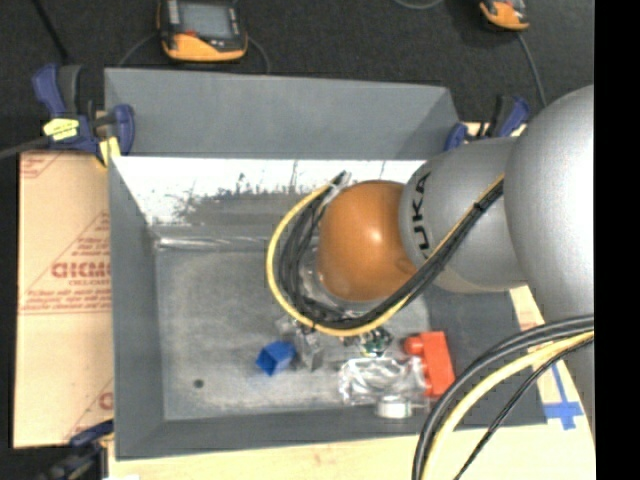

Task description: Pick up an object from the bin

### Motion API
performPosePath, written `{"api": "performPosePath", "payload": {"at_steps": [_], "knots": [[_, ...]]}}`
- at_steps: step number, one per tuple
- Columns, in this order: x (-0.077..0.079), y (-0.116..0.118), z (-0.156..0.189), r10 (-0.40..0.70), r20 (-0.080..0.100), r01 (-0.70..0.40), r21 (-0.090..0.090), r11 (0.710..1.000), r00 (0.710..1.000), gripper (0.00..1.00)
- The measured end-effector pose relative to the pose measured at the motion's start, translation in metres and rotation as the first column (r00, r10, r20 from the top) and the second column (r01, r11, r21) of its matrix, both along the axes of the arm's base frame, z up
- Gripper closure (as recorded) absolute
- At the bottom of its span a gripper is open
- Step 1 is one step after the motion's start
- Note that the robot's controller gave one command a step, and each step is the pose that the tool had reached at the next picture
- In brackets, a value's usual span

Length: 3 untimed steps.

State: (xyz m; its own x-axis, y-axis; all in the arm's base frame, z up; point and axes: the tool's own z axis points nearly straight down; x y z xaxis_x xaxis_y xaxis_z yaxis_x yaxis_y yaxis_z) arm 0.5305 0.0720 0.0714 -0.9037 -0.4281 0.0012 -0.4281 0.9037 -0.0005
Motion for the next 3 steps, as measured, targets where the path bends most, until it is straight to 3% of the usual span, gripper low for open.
{"api": "performPosePath", "payload": {"at_steps": [1,2,3], "knots": [[0.011,0.088,-0.001,-0.027,0.006,0.027,0.007,1.000,1.000,1.00],[0.011,0.084,-0.001,-0.033,0.003,0.033,0.004,0.999,0.999,0.00],[-0.036,0.122,-0.001,-0.033,0.000,0.033,0.004,0.999,0.999,0.00]]}}
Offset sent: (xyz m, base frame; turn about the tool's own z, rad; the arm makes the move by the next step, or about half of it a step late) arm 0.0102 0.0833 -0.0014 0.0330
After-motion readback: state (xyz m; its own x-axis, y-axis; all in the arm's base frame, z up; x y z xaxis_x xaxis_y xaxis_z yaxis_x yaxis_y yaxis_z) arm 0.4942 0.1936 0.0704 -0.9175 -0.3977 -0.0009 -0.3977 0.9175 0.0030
